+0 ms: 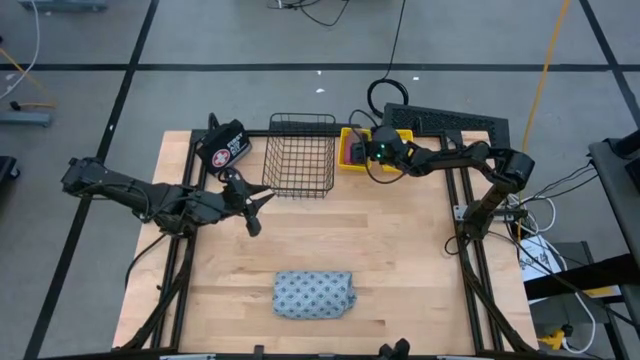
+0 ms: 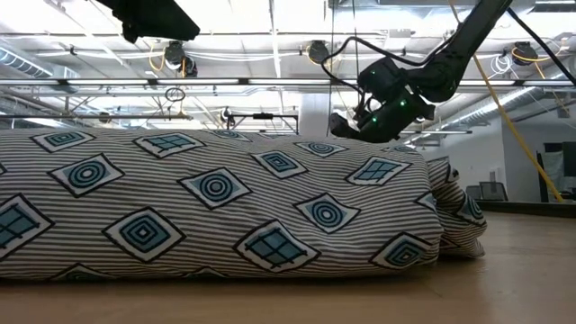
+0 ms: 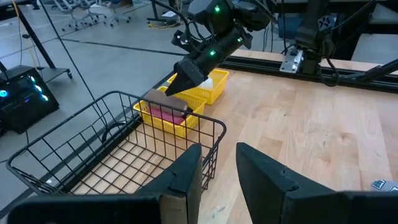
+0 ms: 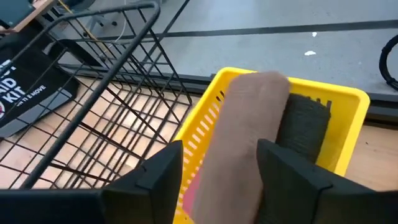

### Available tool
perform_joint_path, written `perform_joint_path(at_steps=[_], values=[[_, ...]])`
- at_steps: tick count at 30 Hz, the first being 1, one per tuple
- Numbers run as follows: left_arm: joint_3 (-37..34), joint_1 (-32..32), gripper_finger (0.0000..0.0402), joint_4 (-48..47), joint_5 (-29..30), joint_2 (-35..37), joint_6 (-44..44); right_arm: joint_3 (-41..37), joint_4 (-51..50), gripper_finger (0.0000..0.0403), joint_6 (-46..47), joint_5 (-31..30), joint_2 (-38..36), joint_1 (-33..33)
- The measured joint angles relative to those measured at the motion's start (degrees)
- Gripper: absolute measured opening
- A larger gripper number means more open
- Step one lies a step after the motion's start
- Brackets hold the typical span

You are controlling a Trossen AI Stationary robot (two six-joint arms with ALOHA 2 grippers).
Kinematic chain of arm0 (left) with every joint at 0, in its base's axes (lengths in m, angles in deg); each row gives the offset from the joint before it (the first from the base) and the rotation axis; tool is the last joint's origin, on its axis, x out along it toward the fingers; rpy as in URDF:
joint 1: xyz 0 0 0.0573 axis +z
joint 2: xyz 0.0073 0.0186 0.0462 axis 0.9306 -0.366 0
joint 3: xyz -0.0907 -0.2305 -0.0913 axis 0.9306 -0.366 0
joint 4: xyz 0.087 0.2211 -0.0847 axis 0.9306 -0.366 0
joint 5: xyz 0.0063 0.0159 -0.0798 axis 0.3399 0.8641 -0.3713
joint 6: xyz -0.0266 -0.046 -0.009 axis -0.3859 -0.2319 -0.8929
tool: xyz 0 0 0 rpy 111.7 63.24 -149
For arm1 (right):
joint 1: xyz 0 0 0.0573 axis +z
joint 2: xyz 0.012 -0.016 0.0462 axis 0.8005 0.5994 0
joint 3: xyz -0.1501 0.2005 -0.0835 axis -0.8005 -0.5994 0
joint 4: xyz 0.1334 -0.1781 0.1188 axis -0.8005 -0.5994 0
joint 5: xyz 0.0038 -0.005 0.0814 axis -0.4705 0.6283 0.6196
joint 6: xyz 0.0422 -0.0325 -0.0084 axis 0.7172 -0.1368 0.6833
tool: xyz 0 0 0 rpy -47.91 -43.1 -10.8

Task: Pick & Place Medicine items
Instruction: Put the blue patient gown into the wire basket

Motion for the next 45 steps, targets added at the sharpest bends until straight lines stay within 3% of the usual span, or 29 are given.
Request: perform_joint_path(at_steps=[6,10,17,25,31,34,39,42,45], values=[[0.0,-0.02,0.0108,-0.21,-0.04,0.0,-0.16,-0.03,0.19,0.0207,-1.45,4.66,-3.66,0.21],[0.0,-0.01,0.0108,-1.45,-0.44,0.0,-1.6,-0.05,0.71,0.0205,-4.97,12.42,-9.37,1.83],[0.0,-0.02,0.0108,-2.59,-3.34,-0.09,-4.66,-1.13,2.38,0.0192,-11.07,26.87,-21.44,13.19],[0.0,0.0,0.0108,0.27,-4.96,-0.22,-4.59,-9.1,12.44,0.0183,-17.27,27.09,-27.03,33.79],[0.0,-0.02,0.0108,2.51,-4.99,-0.22,-4.5,-16.41,24.08,0.0182,-17.33,26.55,-26.27,43.8],[0.0,-0.01,0.0108,4.88,-5.28,-0.35,-8.01,-19.19,28.59,0.0183,-18.73,25.47,-26.29,46.5],[0.0,-0.23,0.0108,10.98,-11.35,-3.74,-16.57,-22.22,30.03,0.018,-19.44,25.48,-26.29,47.98],[0.0,-1.19,0.0108,16.95,-18.16,-6.88,-17.96,-23.95,29.93,0.018,-19.44,25.44,-26.28,48.38],[0.08,-1.6,0.0108,21.8,-25.04,-9.89,-13.76,-24.71,29.99,0.0179,-18.84,25.46,-26.29,48.39]])
